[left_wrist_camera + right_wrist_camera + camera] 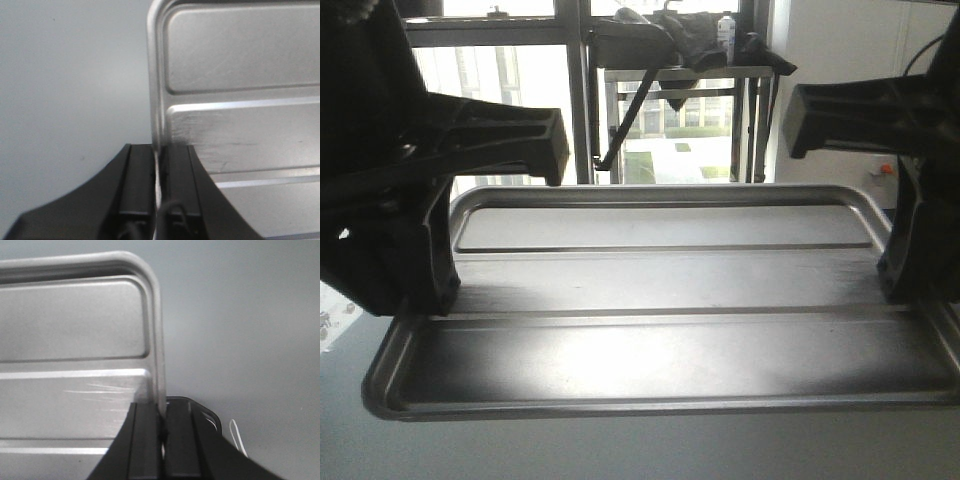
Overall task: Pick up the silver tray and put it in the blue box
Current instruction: 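Hold the tray level in both grippers while the base drives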
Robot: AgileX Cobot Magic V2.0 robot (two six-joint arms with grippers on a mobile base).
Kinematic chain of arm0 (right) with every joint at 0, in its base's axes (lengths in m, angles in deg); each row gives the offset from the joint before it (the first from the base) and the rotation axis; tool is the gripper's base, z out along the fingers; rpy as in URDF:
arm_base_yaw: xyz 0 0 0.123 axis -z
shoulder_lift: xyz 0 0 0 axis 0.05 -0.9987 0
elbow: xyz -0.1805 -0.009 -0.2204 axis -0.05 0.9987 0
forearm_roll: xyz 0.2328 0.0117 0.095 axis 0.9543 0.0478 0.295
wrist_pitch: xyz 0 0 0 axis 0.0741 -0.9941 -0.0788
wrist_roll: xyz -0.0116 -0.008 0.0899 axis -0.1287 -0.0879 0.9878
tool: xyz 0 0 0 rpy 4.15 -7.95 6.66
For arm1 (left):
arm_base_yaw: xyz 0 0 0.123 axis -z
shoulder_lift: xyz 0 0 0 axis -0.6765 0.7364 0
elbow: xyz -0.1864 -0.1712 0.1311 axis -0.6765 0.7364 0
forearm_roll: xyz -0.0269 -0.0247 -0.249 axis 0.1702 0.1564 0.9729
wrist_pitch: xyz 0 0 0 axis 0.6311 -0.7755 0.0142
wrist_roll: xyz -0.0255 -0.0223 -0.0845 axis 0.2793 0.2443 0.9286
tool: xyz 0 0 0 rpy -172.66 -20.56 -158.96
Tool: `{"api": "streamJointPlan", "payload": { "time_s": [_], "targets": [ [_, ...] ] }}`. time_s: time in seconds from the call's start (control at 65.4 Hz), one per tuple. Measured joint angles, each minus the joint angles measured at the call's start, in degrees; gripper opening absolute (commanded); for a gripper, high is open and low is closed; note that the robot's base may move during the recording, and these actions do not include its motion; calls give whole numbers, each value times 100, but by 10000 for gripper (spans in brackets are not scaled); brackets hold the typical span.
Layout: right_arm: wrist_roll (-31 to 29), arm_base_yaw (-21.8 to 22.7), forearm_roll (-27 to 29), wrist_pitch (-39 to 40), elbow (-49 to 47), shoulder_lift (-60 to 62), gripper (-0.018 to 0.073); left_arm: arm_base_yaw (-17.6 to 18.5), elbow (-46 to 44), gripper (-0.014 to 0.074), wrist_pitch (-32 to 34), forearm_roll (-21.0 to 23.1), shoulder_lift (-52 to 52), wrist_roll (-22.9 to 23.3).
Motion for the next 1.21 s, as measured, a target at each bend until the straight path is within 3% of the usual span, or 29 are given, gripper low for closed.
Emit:
{"api": "streamJointPlan", "payload": {
  "time_s": [1.207],
  "targets": [
    [0,0,0,0,0,0,68,0,0,-6,0,0,0,0]
  ]
}}
